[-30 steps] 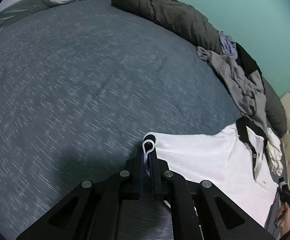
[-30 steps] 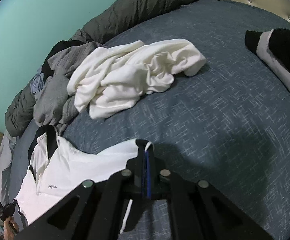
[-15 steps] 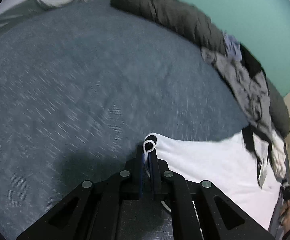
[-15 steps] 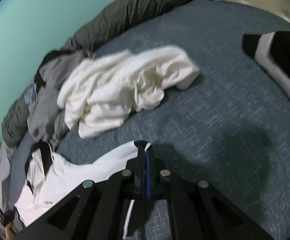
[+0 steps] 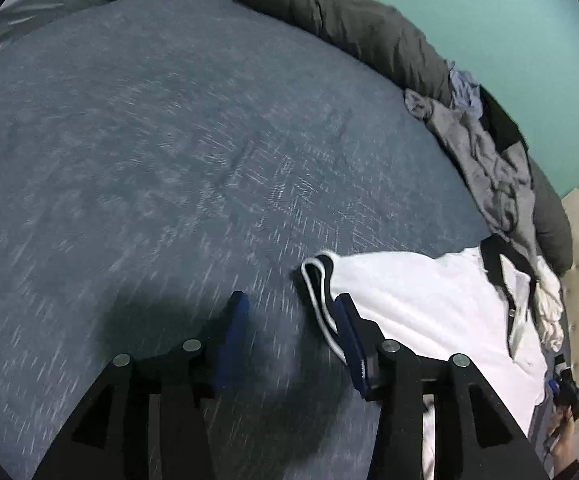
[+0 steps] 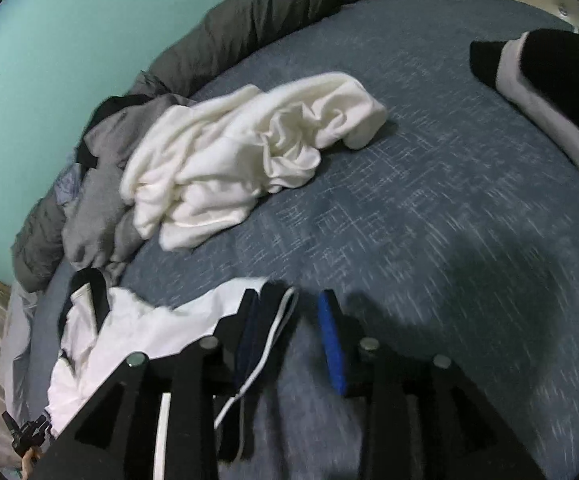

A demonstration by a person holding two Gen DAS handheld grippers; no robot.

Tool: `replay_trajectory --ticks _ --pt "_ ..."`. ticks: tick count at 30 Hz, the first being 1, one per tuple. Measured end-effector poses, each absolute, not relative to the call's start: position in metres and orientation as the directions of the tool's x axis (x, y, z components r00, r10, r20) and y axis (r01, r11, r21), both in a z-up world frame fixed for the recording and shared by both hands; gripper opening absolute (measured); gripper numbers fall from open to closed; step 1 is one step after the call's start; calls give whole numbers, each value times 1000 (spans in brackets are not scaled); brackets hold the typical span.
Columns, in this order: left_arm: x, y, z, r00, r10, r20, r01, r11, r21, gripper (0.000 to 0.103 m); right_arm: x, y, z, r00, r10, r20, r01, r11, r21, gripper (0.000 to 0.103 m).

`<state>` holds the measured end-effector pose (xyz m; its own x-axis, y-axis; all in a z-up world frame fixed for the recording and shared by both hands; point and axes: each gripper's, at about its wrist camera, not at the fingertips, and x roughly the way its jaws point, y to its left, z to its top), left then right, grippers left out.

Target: Fold clothes

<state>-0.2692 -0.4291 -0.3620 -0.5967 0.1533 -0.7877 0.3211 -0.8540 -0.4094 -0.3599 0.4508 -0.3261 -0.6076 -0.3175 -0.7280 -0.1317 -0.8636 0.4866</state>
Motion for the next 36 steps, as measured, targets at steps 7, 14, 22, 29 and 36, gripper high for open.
replay_trajectory --ticks 7,14,22,29,36 --pt "-224 -389 -362 -569 292 -769 248 -830 -499 49 -307 405 -327 -505 -509 -697 21 -814 580 31" --pt "-205 -313 -374 -497 380 -780 142 -852 -505 48 -299 389 -350 -473 -478 -740 -58 -821 568 40" --pt "-203 -276 -396 -431 422 -798 94 -858 -505 3 -296 393 -360 -478 -480 -736 -71 -814 577 3" --pt "-197 -280 -395 -457 413 -788 89 -860 -503 0 -301 418 -348 -527 -407 -746 -114 -836 537 2" --pt "-199 -284 -392 -446 415 -793 105 -856 -507 0 -300 416 -353 -499 -418 -759 -109 -839 534 4"
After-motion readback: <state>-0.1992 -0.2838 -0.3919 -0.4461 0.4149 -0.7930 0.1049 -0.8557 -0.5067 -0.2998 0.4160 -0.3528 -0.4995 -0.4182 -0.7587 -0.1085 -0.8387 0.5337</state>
